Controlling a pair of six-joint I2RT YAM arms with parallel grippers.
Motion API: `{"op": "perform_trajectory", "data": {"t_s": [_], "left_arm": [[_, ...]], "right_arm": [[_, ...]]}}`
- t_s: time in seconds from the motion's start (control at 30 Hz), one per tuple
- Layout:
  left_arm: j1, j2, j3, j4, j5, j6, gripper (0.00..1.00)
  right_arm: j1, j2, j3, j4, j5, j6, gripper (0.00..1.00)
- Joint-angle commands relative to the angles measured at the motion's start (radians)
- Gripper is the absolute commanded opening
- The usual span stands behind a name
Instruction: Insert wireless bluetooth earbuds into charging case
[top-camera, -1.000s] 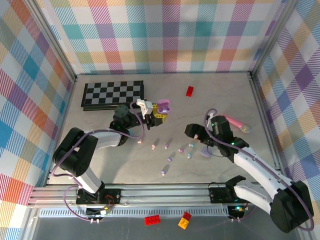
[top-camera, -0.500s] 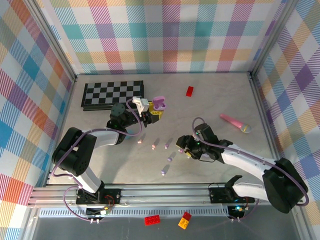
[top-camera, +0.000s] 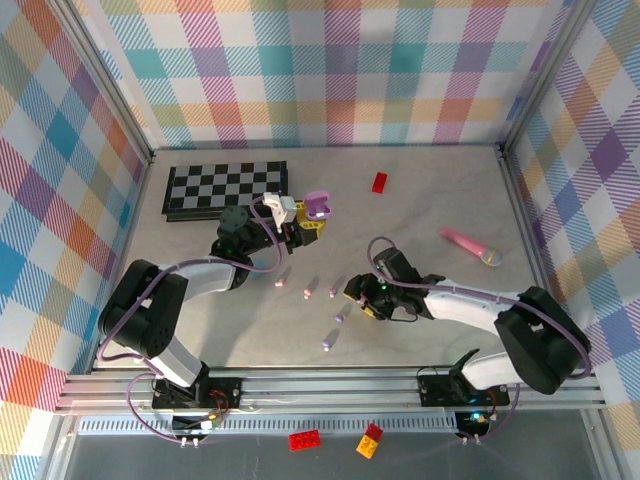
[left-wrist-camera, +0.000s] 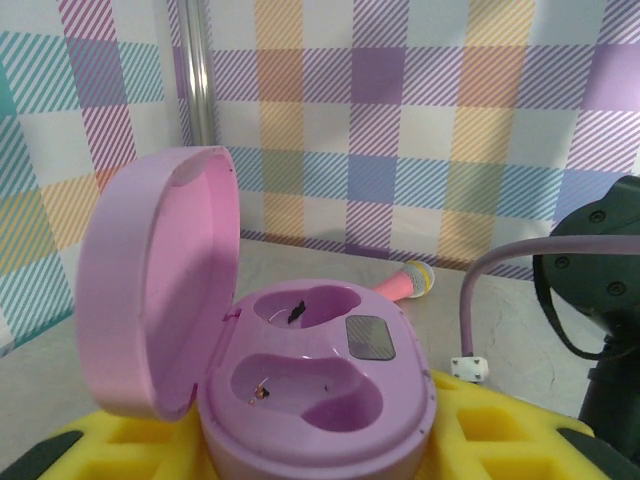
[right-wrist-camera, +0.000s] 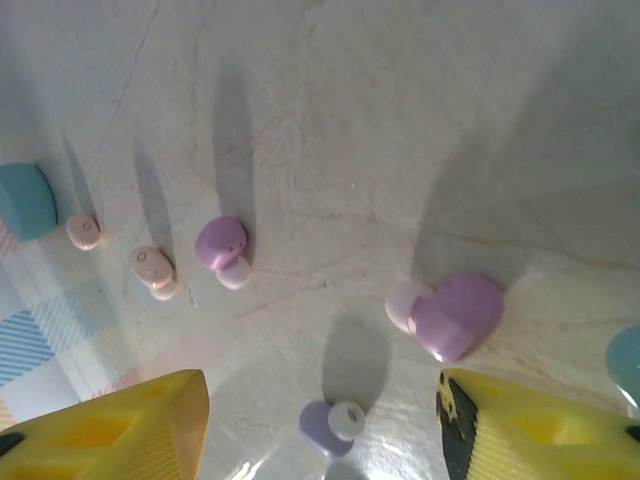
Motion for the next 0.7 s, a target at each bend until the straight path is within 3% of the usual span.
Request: {"op": "perform_trajectory", "data": {"t_s": [0.0, 0.33, 0.67], "left_arm": [[0.007, -0.036, -0.016, 0.005, 0.018, 0.019, 0.40], [0.008, -0.041, -0.014, -0.010, 0.020, 0.030, 0.40], [0.008, -0.055, -0.024, -0.019, 0.021, 0.039, 0.40]], "right_arm": [[0.003, 0.028, 0.042, -0.065, 0.063, -0.056, 0.60], [0.000, 0.026, 0.076, -0.170, 0.136, -0.133, 0.57], [0.000, 0.101, 0.139, -0.207, 0.147, -0.204, 0.34]]}}
